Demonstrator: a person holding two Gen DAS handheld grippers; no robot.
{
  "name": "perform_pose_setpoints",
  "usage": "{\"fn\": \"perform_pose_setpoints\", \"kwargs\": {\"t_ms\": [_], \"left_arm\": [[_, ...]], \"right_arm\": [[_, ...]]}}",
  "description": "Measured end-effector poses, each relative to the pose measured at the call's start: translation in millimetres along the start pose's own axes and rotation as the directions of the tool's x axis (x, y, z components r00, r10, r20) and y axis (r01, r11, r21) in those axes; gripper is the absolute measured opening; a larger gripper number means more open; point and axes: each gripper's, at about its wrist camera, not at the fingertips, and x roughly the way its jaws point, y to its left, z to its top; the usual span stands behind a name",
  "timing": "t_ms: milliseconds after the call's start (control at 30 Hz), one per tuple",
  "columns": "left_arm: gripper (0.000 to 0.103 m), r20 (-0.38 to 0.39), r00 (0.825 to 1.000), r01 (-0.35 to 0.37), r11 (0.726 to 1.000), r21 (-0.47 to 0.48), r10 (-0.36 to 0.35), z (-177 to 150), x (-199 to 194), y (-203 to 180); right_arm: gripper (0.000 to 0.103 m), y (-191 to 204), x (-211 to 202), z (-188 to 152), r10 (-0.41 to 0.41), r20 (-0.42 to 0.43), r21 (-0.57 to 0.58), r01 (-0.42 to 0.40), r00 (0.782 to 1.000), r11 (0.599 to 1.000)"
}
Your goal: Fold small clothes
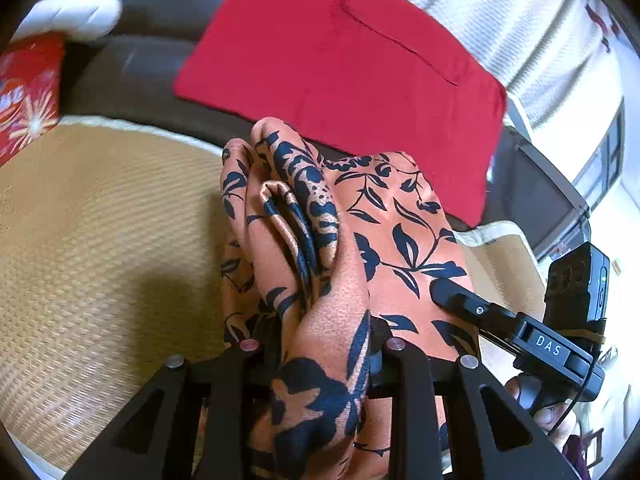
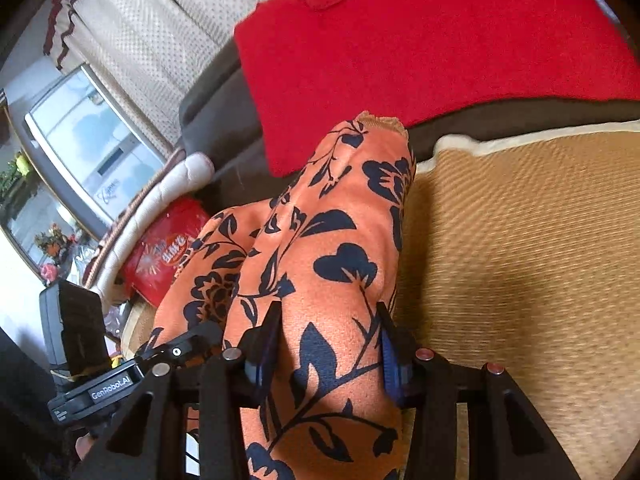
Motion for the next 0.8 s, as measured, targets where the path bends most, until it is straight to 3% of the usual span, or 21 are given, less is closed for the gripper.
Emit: {"fn": "perform_pose_setpoints", "kwargs": {"t_ms": [333, 700, 800], "left_arm": [[0.027, -0.031, 0.999, -0.03, 0.992, 0.125, 0.034, -16.1, 32.7, -85.7], [0.027, -0.074, 0.989, -0.113, 0.982, 0.155, 0.125, -21.1, 66.4, -116.0], [0.028, -0.073, 0.987, -0.133, 0.978, 0.16, 0.146, -22.1, 69.9, -120.8]], "right_arm": [[0.046, -62.3, -70.7, -16.2, -0.06, 0.06, 0.079, 0.055, 0.996, 0.995], [0.042, -116.6, -73.7, -19.9, -0.137, -0.008, 0.153, 0.136, 0.991, 0.979], [0.042, -123.6, -72.3, -18.3, -0.125, -0.011, 0.179, 0.125, 0.992, 0.976]]}}
